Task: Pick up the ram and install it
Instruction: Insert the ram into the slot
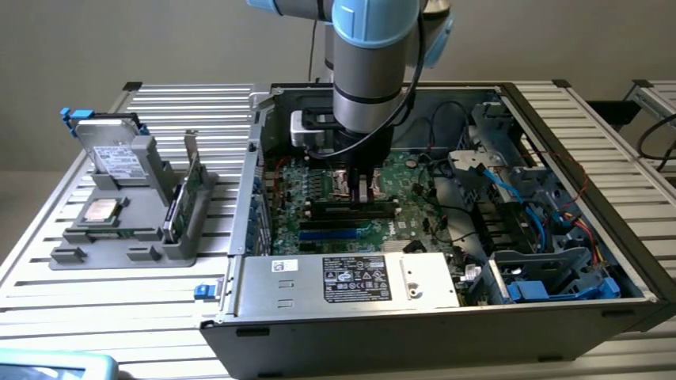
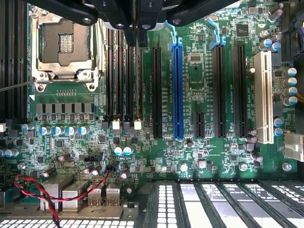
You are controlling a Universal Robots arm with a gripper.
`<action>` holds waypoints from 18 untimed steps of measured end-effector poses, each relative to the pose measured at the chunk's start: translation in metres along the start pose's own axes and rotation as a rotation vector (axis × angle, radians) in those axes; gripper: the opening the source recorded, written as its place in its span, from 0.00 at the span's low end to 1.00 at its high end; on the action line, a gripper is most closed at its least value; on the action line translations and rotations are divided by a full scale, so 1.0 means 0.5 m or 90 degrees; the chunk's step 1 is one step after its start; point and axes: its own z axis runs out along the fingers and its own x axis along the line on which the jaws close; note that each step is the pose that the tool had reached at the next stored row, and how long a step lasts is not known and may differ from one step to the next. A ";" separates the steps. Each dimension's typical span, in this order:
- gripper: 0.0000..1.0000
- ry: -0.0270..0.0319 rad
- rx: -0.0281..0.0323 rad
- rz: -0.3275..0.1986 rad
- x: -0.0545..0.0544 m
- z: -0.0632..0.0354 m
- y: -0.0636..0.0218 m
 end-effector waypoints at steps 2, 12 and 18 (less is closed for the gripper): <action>0.13 -0.0002 0.0001 0.001 0.000 0.000 0.000; 0.13 -0.0001 0.0011 0.017 0.000 0.001 0.000; 0.13 0.0000 0.0011 0.018 0.002 0.001 0.000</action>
